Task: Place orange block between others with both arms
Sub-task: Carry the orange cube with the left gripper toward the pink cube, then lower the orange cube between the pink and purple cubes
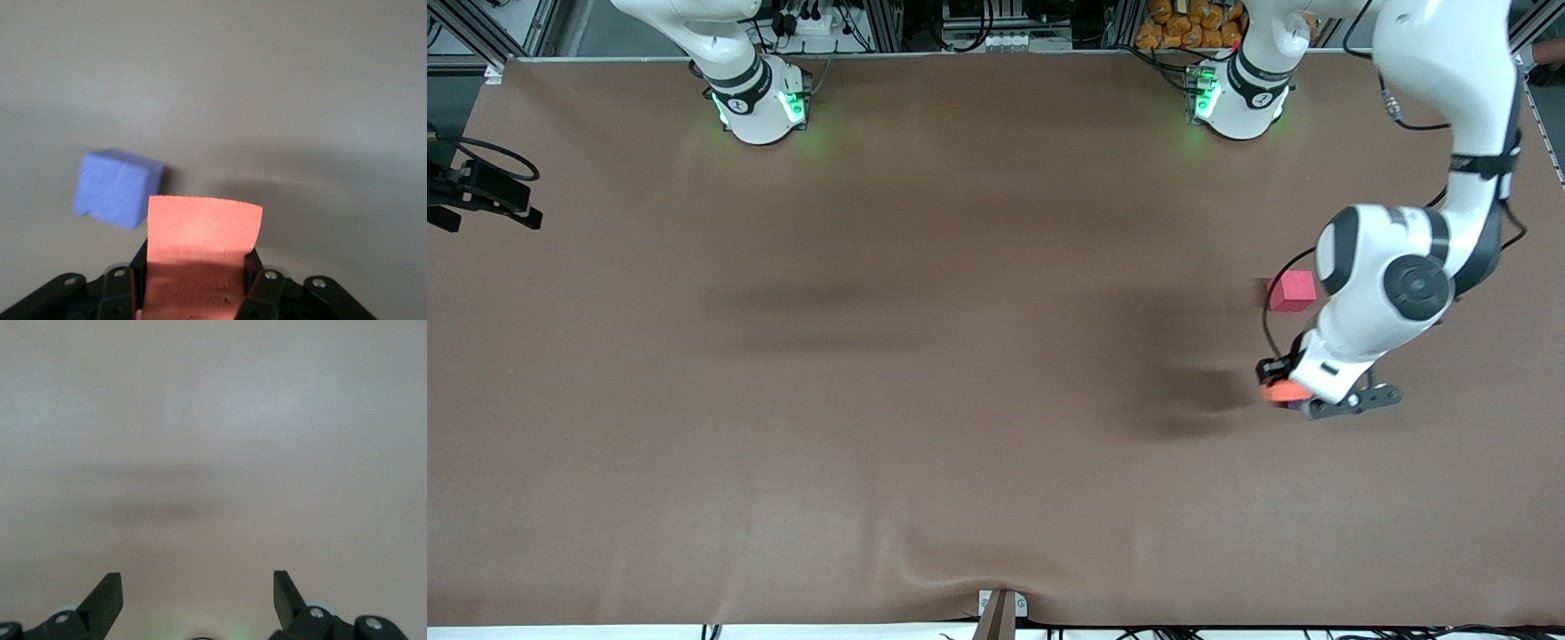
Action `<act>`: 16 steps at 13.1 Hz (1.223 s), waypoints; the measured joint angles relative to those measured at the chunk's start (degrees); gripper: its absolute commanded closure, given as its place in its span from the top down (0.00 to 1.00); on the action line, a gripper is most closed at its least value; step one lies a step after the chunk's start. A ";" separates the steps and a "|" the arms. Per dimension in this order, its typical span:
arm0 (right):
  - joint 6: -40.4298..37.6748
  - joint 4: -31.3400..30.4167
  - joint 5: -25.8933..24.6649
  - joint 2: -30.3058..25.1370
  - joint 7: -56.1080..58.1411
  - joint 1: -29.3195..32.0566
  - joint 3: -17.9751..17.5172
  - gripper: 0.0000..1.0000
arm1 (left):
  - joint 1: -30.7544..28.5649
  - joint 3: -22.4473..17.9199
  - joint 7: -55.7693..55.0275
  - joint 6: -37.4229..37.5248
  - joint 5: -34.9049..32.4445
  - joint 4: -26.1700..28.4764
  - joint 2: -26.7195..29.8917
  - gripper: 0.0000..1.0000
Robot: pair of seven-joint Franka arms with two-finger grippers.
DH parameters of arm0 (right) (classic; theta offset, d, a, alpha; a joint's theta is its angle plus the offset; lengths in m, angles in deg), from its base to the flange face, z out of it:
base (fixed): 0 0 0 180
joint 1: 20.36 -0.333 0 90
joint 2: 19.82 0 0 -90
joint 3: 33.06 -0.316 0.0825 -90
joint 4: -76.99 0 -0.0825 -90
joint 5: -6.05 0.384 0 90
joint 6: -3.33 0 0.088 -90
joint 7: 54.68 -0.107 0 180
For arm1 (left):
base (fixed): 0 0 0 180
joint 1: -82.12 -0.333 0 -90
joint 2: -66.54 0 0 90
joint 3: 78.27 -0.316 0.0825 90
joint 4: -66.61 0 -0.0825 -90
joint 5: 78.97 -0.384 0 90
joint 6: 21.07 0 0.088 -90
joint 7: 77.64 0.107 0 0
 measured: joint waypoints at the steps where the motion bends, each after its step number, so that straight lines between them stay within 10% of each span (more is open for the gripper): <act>1: 0.00 0.00 0.00 0.00 0.00 0.00 0.00 1.00 | -0.85 0.07 1.38 -0.24 0.00 2.47 2.00 0.15; 9: -0.10 -0.03 0.00 0.00 0.00 0.00 -0.01 1.00 | -5.70 0.30 12.51 -19.43 0.00 21.90 7.55 0.15; 16: -0.47 -0.03 0.00 0.00 0.00 0.00 -0.02 1.00 | -11.01 0.49 19.15 -21.92 0.03 23.65 8.55 0.15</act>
